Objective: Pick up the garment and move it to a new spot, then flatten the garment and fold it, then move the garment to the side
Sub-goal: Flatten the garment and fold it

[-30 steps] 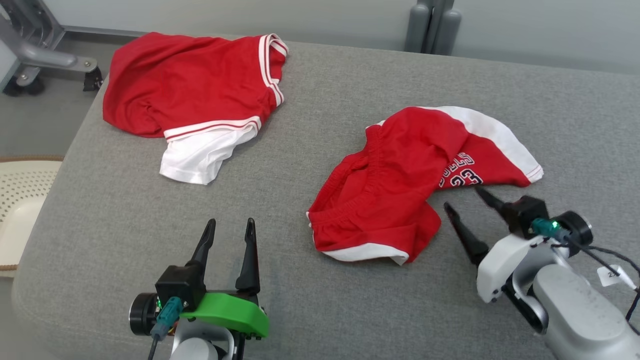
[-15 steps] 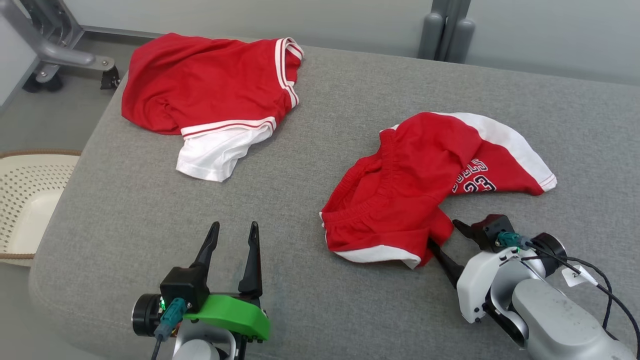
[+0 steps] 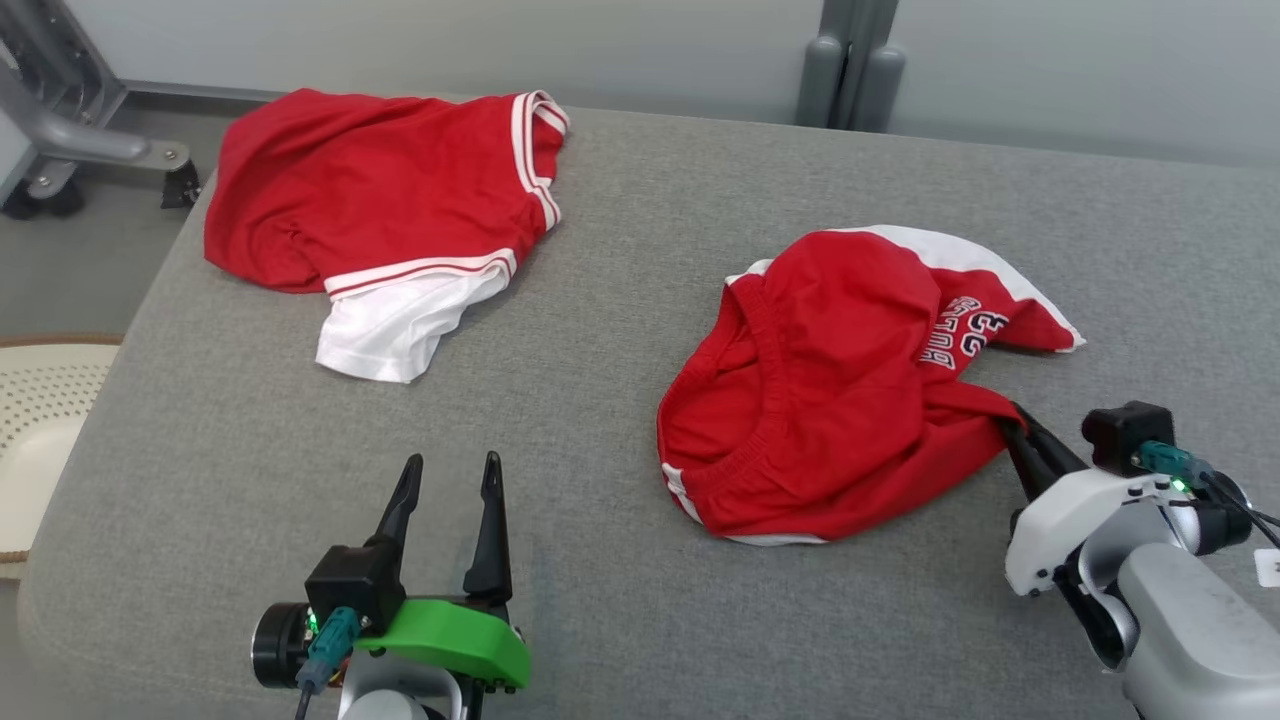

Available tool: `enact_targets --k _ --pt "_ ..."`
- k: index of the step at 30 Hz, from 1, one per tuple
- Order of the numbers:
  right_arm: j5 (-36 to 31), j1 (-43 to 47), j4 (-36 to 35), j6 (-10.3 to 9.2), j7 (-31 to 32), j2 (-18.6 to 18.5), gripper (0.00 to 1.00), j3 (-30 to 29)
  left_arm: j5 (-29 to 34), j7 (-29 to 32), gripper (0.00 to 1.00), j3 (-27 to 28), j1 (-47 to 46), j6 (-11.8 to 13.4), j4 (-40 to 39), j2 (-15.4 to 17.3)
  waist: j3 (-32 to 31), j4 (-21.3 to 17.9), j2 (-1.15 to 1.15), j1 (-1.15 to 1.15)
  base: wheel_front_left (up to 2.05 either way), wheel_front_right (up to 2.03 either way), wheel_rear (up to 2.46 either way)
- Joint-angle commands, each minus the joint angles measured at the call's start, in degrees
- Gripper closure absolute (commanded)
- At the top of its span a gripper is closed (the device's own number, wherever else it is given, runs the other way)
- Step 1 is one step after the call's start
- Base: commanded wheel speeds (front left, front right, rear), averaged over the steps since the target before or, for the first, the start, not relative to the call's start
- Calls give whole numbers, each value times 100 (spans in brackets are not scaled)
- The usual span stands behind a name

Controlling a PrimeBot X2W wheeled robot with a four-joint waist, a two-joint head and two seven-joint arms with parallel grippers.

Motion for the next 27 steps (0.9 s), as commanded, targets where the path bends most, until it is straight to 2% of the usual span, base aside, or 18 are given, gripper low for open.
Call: enact_targets --k 1,6,12,13,14,15,19,24,27 --pt "-98 157 -63 -6 -40 -36 100 -248 -31 -5 0 7 76 -3 -14 17 -98 -315 0 0 0 0 0" --pt "-570 665 -466 -6 54 179 100 -1261 -45 -5 0 -49 55 -33 -54 17 -111 -690 0 0 0 0 0" --pt "-1079 1210 -1042 -6 329 696 100 -2158 -27 -5 0 -183 -66 -72 -63 17 -63 -950 0 0 0 0 0" --pt "-1176 1269 -1139 -6 364 787 96 -2274 -25 -5 0 -212 -84 -85 -59 17 -60 -983 0 0 0 0 0" --pt "-1257 1311 -1207 -6 381 848 58 -2349 -29 -5 0 -232 -96 -92 -56 17 -59 -1005 0 0 0 0 0" --pt "-1349 1363 -1278 -6 426 915 0 -2429 -33 -5 0 -248 -106 -87 -49 18 -61 -1032 0 0 0 0 0" --pt "-1599 1505 -1624 -6 415 1160 0 -2648 -39 -5 0 -252 -132 -54 -21 18 -93 -1107 0 0 0 0 0" --pt "-1782 1710 -2141 -5 307 1276 0 -2760 -14 -5 0 -217 -136 -77 -1 18 -162 -1146 0 0 0 0 0" --pt "-1840 1842 -2486 -6 250 1352 0 -2740 2 -5 0 -301 -115 -186 -37 18 -210 -1155 0 0 0 0 0"
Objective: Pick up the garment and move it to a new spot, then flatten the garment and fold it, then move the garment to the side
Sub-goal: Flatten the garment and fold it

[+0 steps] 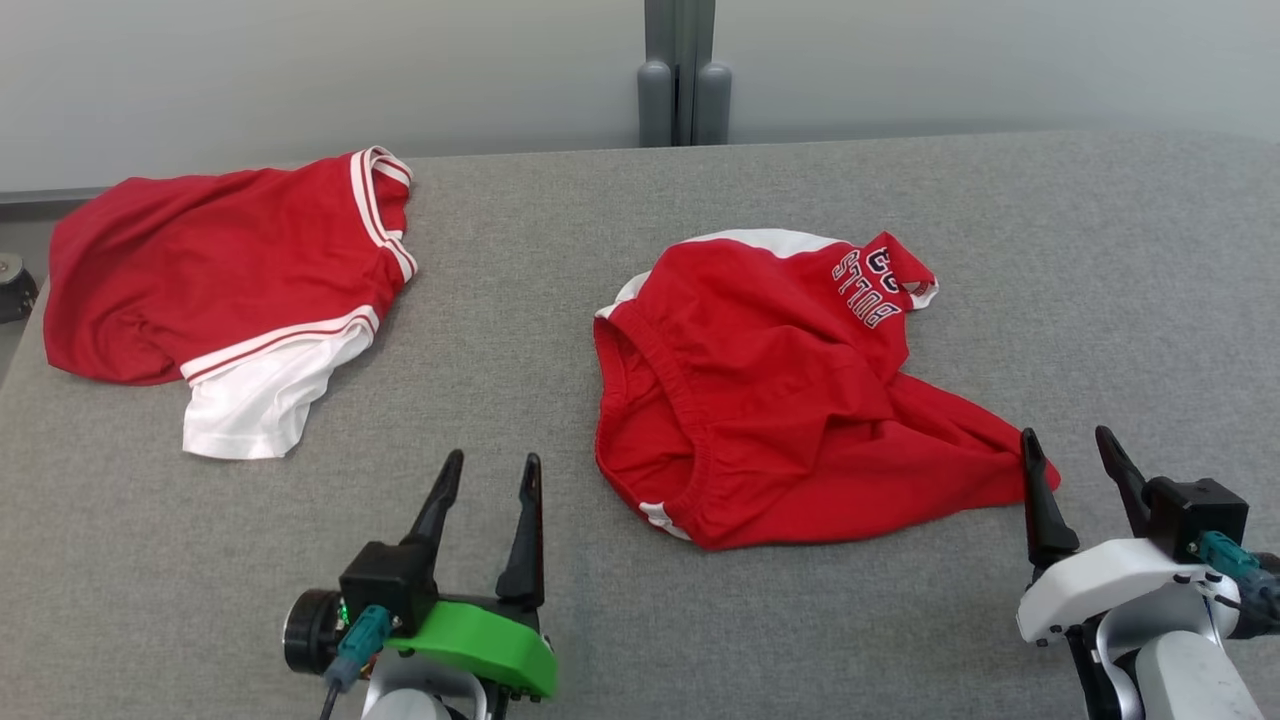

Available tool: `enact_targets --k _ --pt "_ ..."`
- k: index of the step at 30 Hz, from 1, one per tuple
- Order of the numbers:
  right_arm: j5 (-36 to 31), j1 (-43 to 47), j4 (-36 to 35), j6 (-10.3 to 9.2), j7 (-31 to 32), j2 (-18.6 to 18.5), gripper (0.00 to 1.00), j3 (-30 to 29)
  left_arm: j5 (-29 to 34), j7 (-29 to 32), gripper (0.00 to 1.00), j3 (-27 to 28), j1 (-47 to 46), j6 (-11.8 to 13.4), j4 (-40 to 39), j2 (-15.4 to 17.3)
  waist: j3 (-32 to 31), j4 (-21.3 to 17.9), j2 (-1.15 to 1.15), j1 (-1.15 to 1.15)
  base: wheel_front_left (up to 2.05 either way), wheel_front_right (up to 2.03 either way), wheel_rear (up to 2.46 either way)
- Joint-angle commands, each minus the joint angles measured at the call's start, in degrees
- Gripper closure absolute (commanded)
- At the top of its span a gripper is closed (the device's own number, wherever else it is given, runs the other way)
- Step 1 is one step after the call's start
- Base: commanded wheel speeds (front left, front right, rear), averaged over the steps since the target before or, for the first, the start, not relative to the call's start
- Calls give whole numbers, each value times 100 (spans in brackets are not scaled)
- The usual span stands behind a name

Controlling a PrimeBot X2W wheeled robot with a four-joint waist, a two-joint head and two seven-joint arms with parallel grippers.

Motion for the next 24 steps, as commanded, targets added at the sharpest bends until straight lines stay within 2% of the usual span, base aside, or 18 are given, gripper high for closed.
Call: enact_targets --k 1,7,12,20,23,24 --pt "-54 99 -142 -5 -53 29 0 35 14 -5 0 -67 -52 -85 1 18 -28 -7 0 0 0 0 0" --pt "-135 272 -580 -6 -132 164 0 85 109 -5 0 -663 -203 -476 329 20 -51 -42 0 0 0 0 0" --pt "-173 332 -765 -6 -193 238 0 127 185 28 0 -1314 -619 -718 1007 23 -4 -153 0 0 0 0 0" --pt "-196 303 -848 -6 -172 262 0 264 281 470 0 -2012 -1660 -796 2197 23 154 -426 0 0 0 0 0" --pt "-191 304 -819 -5 -186 265 0 282 228 847 0 -2250 -1911 -828 2648 23 188 -524 0 0 0 0 0" --pt "-170 307 -813 -6 -194 265 0 280 230 930 4 -2319 -1981 -843 2740 22 194 -543 0 0 0 0 0"
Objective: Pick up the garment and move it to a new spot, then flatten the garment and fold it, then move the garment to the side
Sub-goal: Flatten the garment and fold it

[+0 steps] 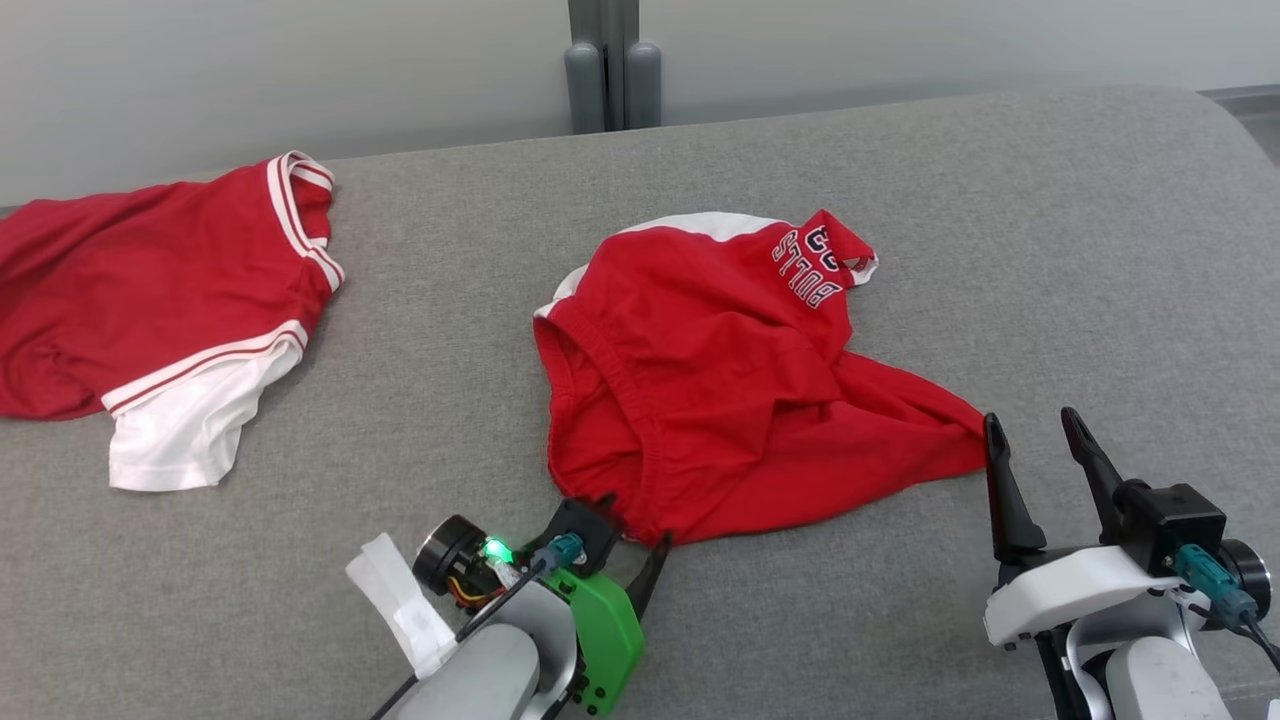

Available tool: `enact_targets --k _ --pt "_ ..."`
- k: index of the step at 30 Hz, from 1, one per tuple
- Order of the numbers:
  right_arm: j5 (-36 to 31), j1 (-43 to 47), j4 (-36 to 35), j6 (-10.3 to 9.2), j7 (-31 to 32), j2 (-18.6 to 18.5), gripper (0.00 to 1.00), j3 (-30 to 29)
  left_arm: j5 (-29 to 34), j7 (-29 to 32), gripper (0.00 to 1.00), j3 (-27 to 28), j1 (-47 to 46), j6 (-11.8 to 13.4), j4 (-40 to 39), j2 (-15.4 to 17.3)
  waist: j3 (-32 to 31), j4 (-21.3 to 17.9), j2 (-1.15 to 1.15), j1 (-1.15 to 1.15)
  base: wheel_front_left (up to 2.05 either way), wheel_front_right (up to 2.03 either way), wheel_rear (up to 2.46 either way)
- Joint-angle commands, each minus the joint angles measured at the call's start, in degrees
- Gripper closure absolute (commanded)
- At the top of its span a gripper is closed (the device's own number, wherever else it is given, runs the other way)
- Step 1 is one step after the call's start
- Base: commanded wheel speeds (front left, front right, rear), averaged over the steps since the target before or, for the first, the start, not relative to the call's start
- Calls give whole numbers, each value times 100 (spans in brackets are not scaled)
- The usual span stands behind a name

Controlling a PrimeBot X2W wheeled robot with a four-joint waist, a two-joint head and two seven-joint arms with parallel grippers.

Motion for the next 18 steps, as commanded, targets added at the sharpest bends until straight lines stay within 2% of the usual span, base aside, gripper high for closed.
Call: enact_targets --k 1,2,3,6,10,18 --pt "9 49 4 -5 -50 -3 0 -13 -57 81 11 -49 -151 -22 108 28 47 -80 0 0 0 0 0" --pt "17 60 8 -6 -60 -1 0 -28 -107 117 69 -67 -193 -28 159 28 47 -90 0 0 0 0 0" --pt "30 72 10 -6 -65 -2 0 -57 -156 135 98 -97 -228 -31 193 25 41 -98 0 0 0 0 0" --pt "24 107 26 -6 -106 0 0 -110 -194 -95 100 -164 -277 62 206 28 7 -93 0 0 0 0 0" --pt "-34 135 65 -6 -126 -2 0 -286 -532 -423 100 -238 -78 16 -53 22 -105 -36 0 0 0 0 0" --pt "-86 310 18 -5 -79 -2 0 -581 -1385 -563 100 -238 346 71 -1279 23 -315 129 0 0 0 0 0"
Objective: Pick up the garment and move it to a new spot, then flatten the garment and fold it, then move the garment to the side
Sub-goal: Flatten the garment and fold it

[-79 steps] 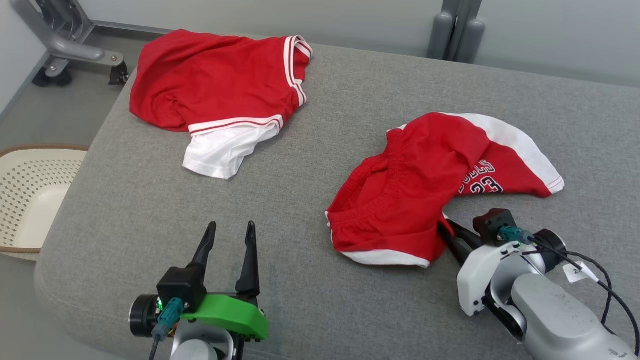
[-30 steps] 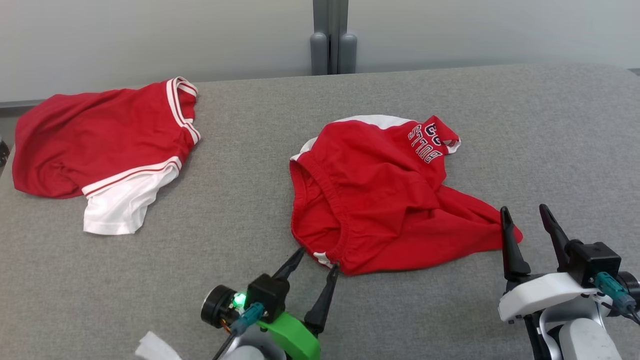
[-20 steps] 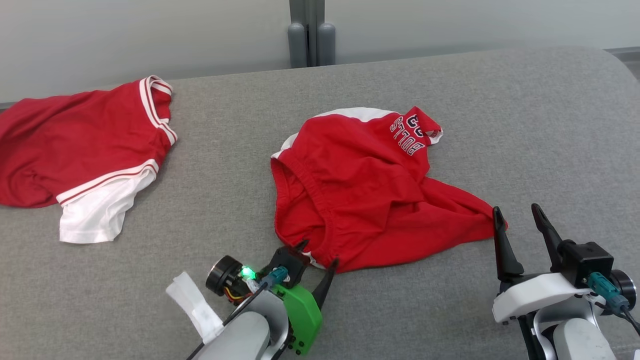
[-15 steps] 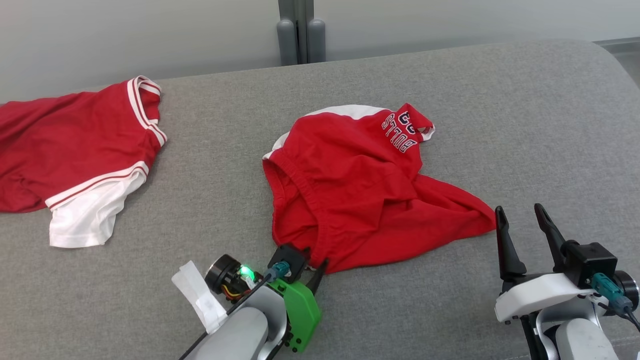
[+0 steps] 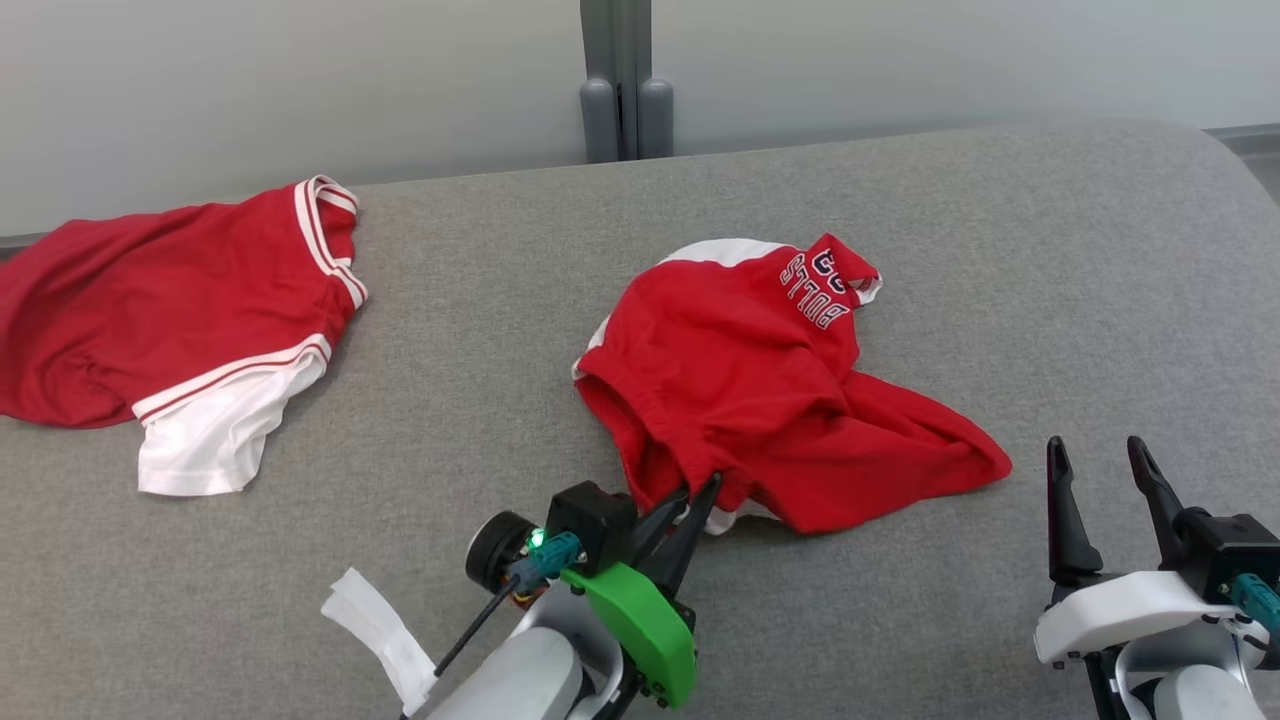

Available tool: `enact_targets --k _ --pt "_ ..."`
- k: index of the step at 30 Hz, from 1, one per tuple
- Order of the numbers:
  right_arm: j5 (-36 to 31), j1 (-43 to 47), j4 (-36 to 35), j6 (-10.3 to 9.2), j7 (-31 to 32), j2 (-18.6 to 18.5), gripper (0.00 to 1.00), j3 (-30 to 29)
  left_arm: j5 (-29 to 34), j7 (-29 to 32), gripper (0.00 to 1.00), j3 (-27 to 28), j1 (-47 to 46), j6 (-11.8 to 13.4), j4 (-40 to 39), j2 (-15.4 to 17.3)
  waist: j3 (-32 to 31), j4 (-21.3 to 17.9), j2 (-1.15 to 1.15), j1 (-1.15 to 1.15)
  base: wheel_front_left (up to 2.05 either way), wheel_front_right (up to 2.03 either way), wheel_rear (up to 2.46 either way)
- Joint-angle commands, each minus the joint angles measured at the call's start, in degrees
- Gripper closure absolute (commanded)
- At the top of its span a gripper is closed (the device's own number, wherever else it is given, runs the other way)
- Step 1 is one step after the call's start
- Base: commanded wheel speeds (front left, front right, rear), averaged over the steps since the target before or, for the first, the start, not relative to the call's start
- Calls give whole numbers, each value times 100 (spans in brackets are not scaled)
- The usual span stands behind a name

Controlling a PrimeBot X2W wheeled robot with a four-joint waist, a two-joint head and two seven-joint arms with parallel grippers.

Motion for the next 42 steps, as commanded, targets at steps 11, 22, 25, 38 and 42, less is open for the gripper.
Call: enact_targets --k 11,22,25,38,42 --pt "55 -75 0 -6 29 -9 0 59 -422 646 100 492 -253 393 -234 308 144 -113 0 0 0 0 0" --pt "62 -297 60 -6 -41 -7 0 80 -684 403 100 1058 -1057 424 1232 466 724 -597 0 0 0 0 0" --pt "68 -326 93 -5 -62 -7 0 92 -756 282 100 1174 -1123 399 1516 516 834 -624 0 0 0 0 0" --pt "-20 -377 145 -6 22 -13 0 544 -747 -284 0 1303 -1169 253 2024 407 812 -389 0 0 0 0 0" --pt "133 -304 46 -6 151 -110 0 945 -679 -360 0 1383 -973 283 1844 387 699 -293 0 0 0 0 0"
